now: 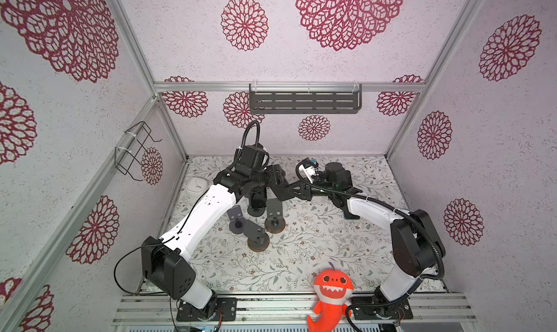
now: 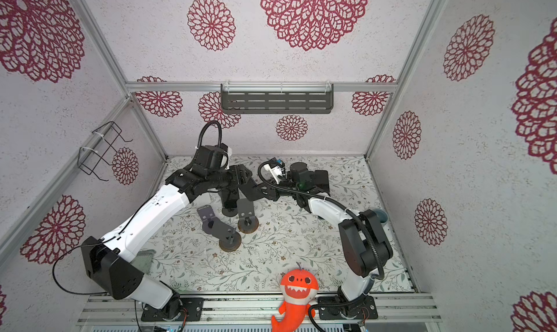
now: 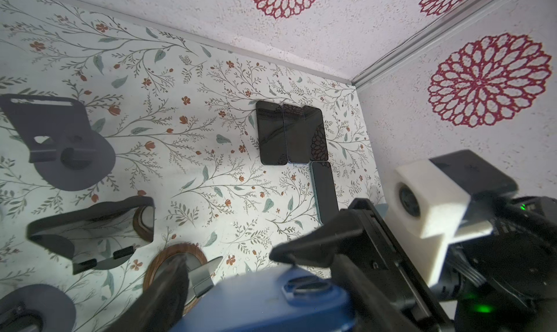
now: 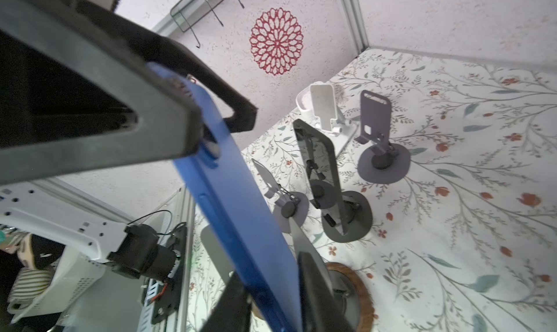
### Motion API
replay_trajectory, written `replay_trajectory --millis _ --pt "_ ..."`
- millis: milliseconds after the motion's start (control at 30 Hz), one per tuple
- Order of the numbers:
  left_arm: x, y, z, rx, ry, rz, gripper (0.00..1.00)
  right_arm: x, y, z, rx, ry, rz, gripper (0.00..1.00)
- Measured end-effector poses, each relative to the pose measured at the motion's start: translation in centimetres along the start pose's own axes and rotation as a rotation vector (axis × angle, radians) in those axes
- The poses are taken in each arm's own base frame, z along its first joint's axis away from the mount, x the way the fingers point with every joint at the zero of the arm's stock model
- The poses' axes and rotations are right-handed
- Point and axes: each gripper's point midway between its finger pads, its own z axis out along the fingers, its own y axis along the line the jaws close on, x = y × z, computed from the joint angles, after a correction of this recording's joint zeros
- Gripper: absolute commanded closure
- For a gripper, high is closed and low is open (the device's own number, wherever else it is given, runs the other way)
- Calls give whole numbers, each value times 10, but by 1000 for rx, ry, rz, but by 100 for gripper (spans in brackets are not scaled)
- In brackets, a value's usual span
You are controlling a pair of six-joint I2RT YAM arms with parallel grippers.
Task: Remove the phone from the phone stand
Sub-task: Pass the phone.
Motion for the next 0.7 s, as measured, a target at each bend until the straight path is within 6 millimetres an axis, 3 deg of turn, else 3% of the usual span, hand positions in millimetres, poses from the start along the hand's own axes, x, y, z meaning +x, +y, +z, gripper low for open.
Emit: replay_trajectory --millis 100,233,367,500,700 --pt "-7 7 2 -15 -17 -10 32 -2 13 6 -36 -5 -18 100" --pt "-9 5 2 -7 -27 -9 29 -5 12 5 -38 -14 -15 100" --pt "-11 0 4 35 -44 -16 2 -6 10 4 -31 -18 5 100" --pt "-9 -4 -3 120 -73 -11 2 -6 7 1 -24 -18 42 100" --pt "-20 -3 -37 306 -195 -31 3 -11 -6 -15 9 -27 136 100"
